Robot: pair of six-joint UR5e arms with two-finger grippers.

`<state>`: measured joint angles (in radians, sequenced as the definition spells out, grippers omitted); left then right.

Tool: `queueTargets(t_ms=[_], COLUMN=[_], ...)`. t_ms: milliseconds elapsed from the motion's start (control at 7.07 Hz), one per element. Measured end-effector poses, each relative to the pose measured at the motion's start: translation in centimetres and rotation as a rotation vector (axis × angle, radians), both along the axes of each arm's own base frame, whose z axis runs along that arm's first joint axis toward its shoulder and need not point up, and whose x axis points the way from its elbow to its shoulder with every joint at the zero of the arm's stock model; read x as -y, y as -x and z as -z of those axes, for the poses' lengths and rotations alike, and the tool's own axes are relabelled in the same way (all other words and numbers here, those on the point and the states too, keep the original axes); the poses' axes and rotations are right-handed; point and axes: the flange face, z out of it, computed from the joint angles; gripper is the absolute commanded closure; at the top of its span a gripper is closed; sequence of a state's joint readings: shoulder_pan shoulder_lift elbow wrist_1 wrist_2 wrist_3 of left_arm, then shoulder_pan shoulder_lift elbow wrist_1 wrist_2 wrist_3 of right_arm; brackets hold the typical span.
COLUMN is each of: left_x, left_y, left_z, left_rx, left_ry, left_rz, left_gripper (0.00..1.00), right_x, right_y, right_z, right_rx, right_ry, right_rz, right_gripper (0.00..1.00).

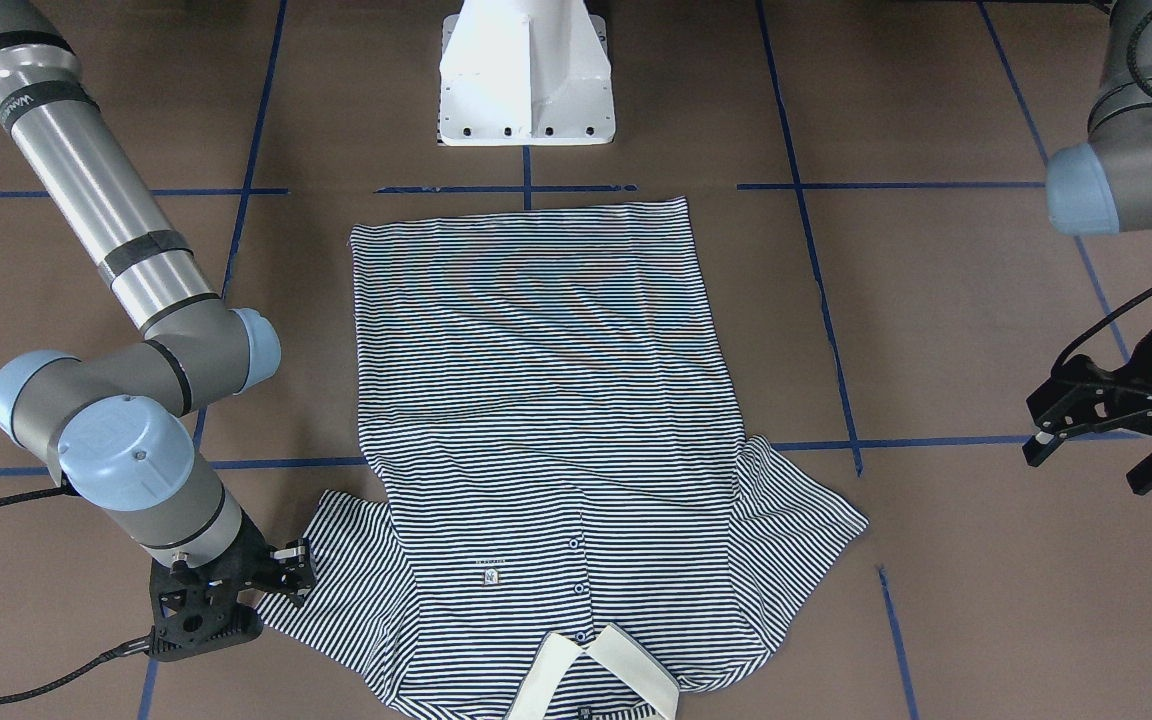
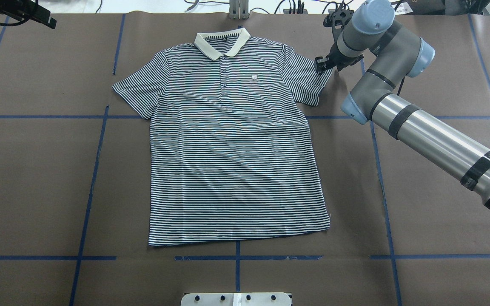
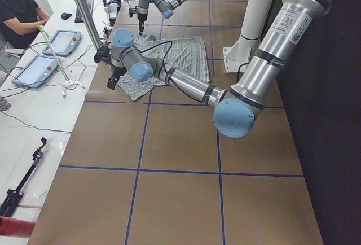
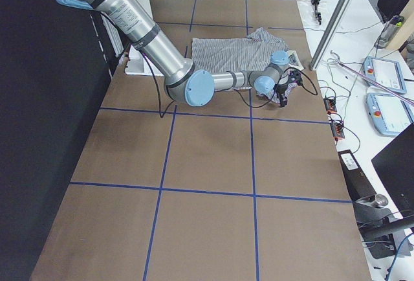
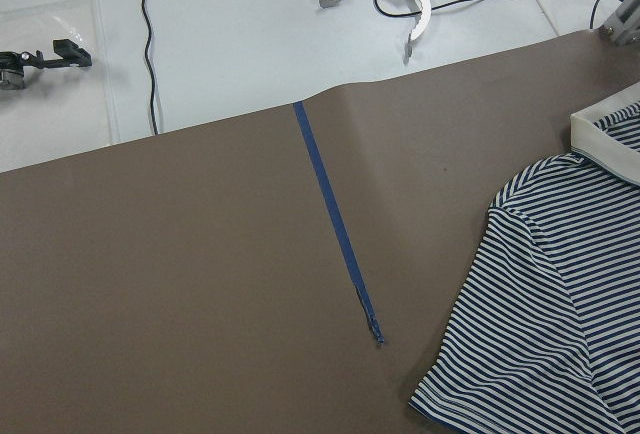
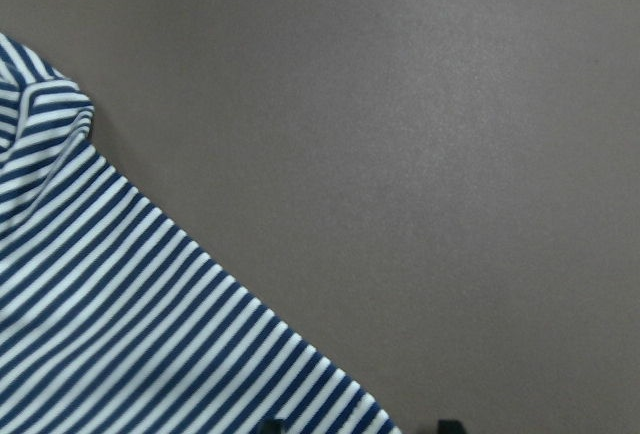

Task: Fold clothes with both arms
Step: 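Grasp the sleeve with the right gripper and fold it inward over the shirt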

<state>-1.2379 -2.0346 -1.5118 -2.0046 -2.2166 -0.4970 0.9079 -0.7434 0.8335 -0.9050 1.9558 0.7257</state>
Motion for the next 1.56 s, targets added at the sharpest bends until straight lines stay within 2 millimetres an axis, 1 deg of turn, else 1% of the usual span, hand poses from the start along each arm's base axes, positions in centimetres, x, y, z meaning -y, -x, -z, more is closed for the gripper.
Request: queueTargets(t_ms=[142, 425, 566, 708, 849, 1132, 1274, 1415, 1557], left_x=[0.0, 0.1, 0.2, 0.3, 0.3, 0.4, 0.5, 0.4, 0.4], left_y=[0.0, 0.0, -0.1, -0.1, 0.0, 0.4, 0.5, 0.6, 0.7], left_z=[0.0, 0.1, 0.3, 0.5, 0.6, 0.6, 0.6, 0.6, 0.6], left_rx=[0.0, 0.0, -0.001, -0.001, -0.001, -0.001, -0.001, -0.001, -0.001], left_ry=[0.0, 0.0, 0.0, -0.001, -0.001, -0.001, -0.003, -0.004, -0.005], left_rz=[0.0, 0.0, 0.001, 0.001, 0.003, 0.008, 0.01, 0.01, 0.011], left_gripper=[0.0, 0.0, 0.0, 0.0, 0.0, 0.0, 0.0, 0.0, 0.0], right_x=[0.0, 0.0, 0.1, 0.0, -0.3, -1.3, -1.7, -2.2, -2.6], right_y=[0.0, -0.1, 0.0, -0.1, -0.2, -0.1, 0.8, 2.4, 4.5], right_z=[0.0, 0.1, 0.5, 1.5, 3.3, 7.8, 10.1, 12.2, 14.1], right_rx=[0.0, 0.001, 0.007, 0.025, 0.063, 0.142, 0.168, 0.18, 0.172], right_ry=[0.0, 0.0, -0.004, -0.012, -0.025, -0.06, -0.073, -0.08, -0.087], right_rz=[0.0, -0.001, 0.0, 0.008, 0.027, 0.071, 0.087, 0.093, 0.087], right_gripper=[1.0, 1.0, 1.0, 1.0, 1.0, 1.0, 1.0, 1.0, 1.0])
